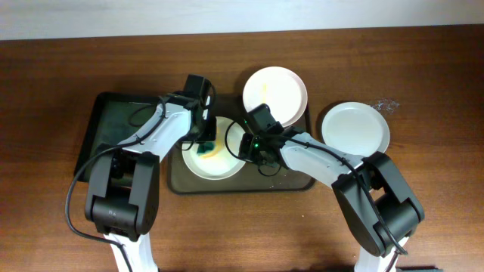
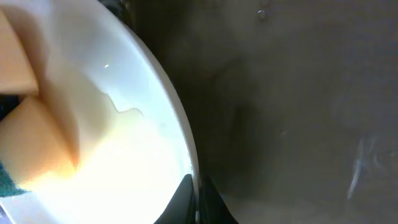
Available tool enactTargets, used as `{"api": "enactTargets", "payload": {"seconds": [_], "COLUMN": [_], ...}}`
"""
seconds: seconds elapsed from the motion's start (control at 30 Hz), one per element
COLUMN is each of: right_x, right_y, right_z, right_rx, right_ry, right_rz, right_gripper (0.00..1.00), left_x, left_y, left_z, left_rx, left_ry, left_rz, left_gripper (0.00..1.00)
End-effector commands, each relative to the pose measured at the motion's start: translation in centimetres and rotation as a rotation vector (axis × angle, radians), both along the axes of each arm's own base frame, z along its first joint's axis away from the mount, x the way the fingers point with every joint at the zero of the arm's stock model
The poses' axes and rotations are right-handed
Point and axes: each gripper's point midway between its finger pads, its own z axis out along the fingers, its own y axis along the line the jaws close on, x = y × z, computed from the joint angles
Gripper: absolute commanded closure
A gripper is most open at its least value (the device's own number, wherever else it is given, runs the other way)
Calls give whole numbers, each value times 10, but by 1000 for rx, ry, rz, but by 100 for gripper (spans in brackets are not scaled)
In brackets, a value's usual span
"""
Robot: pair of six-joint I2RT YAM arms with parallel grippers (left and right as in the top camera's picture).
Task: Clean dirty plates on tray and stack at the side
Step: 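Scrub the front plate with the sponge in the left gripper, then lift the front plate with the right gripper and stack it on the right plate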
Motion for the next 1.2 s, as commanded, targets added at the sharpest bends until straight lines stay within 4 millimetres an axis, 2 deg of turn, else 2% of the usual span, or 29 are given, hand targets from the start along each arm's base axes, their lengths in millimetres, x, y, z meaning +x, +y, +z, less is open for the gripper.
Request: {"api": "enactTargets", "payload": {"seconds": [0.0, 0.1, 0.17, 0.2, 0.27, 0.37, 0.43, 0.53, 0.6, 0.67, 0.73, 0.83, 0.9, 1.0, 1.1, 1.17], "right_x": [-4, -5, -5, -5, -5, -5, -6, -6, -6, -7, -8, -10, -12, -15, -13, -11], "right_y": [-10, -11, -11, -11, -10, -10, -10, -11, -11, -11, -12, -13, -14, -12, -5, -10], "right_z": [-11, -11, -11, -11, -11, -11, -11, -11, -11, -12, -12, -13, -14, -12, 4, 28], "right_rx": [-49, -50, -50, -50, -47, -47, -47, -49, -50, -51, -54, -60, -65, -58, -43, -96], "right_ry": [20, 23, 23, 24, 25, 26, 27, 29, 29, 31, 36, 45, 53, 61, 33, -8], "right_rz": [-10, -9, -9, -9, -8, -8, -8, -7, -7, -8, -8, -7, -7, 25, 109, 175], "right_gripper": [96, 96, 96, 96, 96, 96, 96, 96, 96, 96, 96, 96, 96, 96, 96, 96], "left_x": [-31, -52, -59, -59, -52, -23, 5, 33, 48, 55, 61, 68, 67, 62, 56, 52], "left_y": [13, -25, -49, -54, -57, -63, -45, -14, 14, 26, 30, 35, 39, 42, 43, 44], "left_z": [-12, -5, 5, 7, 8, 10, 5, 2, 4, 11, 26, 62, 87, 114, 117, 116], "left_rx": [1, -220, -372, -404, -411, -413, -296, -119, 24, 87, 91, 99, 105, 115, 122, 126], "left_ry": [142, 224, 234, 226, 194, 66, -20, -121, -192, -222, -217, -197, -177, -149, -126, -109], "left_rz": [-24, -160, -258, -282, -290, -308, -181, -40, 42, 66, 76, 89, 94, 86, 82, 80], "left_gripper": [100, 100, 100, 100, 100, 100, 100, 100, 100, 100, 100, 100, 100, 100, 100, 100]}}
